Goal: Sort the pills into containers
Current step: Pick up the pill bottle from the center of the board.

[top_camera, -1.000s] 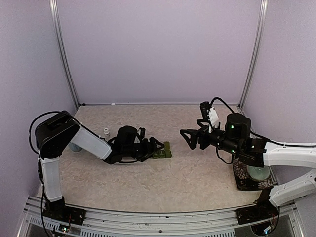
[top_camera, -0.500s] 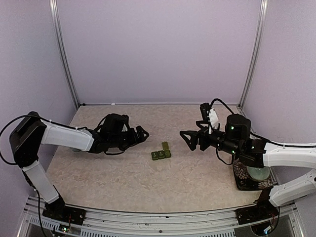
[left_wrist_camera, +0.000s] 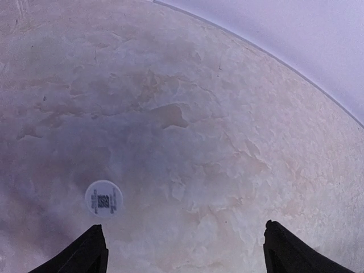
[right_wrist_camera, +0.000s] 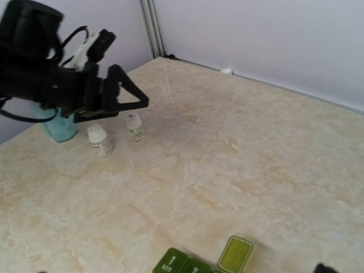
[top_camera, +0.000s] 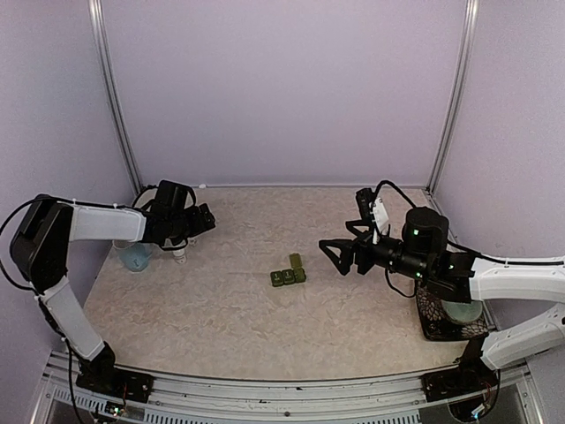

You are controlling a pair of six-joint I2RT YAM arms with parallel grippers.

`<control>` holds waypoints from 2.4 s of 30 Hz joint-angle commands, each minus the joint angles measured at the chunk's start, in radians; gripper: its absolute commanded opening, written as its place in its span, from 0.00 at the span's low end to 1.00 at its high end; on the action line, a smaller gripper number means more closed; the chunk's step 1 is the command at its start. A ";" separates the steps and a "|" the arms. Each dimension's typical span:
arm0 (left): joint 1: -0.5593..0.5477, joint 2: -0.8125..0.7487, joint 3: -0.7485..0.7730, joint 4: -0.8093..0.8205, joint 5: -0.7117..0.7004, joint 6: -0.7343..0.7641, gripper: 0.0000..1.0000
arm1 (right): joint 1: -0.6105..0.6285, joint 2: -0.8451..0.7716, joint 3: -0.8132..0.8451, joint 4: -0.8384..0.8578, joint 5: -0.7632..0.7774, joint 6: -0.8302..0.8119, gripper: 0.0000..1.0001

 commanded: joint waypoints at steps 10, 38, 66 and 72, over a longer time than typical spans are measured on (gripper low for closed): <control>0.034 0.162 0.167 -0.106 -0.139 0.134 0.81 | -0.011 0.016 -0.006 0.015 -0.014 0.007 1.00; 0.046 0.230 0.159 -0.113 -0.197 0.155 0.44 | -0.012 0.071 0.034 0.001 -0.041 0.005 1.00; -0.264 -0.076 0.062 0.037 0.256 0.305 0.15 | -0.011 0.022 -0.054 0.121 -0.593 -0.186 0.99; -0.441 -0.201 0.037 0.089 0.504 0.430 0.15 | -0.013 0.016 -0.011 0.063 -0.750 -0.179 0.94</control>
